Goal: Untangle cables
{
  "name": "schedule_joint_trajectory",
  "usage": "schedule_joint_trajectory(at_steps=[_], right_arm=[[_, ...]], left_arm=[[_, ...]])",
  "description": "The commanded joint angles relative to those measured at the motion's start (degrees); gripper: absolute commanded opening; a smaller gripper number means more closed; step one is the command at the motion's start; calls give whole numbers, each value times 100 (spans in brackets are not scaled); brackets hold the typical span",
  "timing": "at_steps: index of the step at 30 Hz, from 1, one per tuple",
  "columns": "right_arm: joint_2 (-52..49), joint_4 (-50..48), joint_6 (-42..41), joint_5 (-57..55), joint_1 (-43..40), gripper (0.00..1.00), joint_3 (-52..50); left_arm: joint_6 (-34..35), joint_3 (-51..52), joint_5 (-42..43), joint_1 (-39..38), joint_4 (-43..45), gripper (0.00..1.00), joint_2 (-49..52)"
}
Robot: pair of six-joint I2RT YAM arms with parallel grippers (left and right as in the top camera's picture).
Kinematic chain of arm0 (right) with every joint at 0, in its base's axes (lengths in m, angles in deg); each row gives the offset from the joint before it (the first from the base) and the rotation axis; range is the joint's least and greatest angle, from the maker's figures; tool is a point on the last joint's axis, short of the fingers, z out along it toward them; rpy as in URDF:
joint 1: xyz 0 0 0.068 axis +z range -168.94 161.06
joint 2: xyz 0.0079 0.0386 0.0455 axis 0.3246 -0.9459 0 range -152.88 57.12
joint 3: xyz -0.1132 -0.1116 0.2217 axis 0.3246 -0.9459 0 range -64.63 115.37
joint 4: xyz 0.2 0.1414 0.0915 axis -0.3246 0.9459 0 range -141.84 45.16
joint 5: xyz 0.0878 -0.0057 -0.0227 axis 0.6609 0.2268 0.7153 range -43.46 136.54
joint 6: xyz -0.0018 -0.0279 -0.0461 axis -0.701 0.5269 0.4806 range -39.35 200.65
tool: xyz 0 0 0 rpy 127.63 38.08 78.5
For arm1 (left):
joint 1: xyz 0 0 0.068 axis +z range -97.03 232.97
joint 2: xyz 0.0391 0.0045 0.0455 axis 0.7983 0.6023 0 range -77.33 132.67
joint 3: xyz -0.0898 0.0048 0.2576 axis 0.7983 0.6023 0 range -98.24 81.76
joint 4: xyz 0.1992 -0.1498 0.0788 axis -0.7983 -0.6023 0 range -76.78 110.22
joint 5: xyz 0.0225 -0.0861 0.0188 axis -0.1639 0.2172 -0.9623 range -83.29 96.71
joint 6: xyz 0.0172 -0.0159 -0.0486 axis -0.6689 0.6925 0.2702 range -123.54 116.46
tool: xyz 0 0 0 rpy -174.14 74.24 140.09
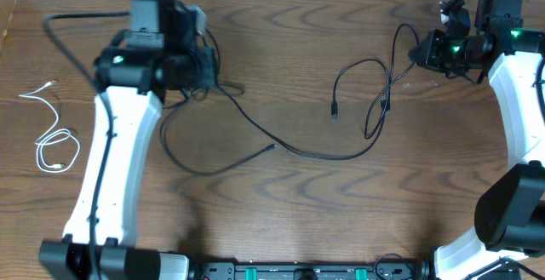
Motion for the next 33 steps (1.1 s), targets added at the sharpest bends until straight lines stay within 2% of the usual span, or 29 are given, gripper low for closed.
schedule_joint_trajectory(at_steps=[1, 6, 10, 11, 14, 17, 20, 22, 25, 28, 33], right_arm=[[20, -4, -61, 13, 22, 3, -22], [20, -13, -61, -9, 22, 4, -22], [20, -4, -61, -24, 22, 5, -22], [20, 0, -61, -24, 22, 6, -22], [20, 39, -55, -26, 22, 15, -22], [20, 48, -37, -26, 22, 29, -22], [20, 44, -39, -24, 15, 42, -22], [20, 46, -37, -26, 7, 51, -22], [20, 48, -39, -26, 7, 59, -22], [20, 46, -39, -26, 2, 64, -22], [20, 17, -39, 9, 17, 74, -22]], left_arm=[[48, 39, 107, -223, -382, 8, 282], [42, 50, 105, -557, -1064, 8, 855], [-2, 140, 101, -844, -1182, 11, 1298], [-44, 186, 94, -927, -1176, 16, 1405], [-260, 258, 87, -1121, -1182, 44, 1663], [-326, 273, 85, -1224, -1167, 56, 1840], [-361, 273, 81, -1239, -1093, 79, 1884], [-356, 258, 81, -1209, -964, 86, 1862], [-356, 153, -63, -1180, -990, 93, 1849], [-358, 68, -428, -1187, -1209, 94, 1816], [-341, 66, -428, -1180, -1128, 94, 1602]])
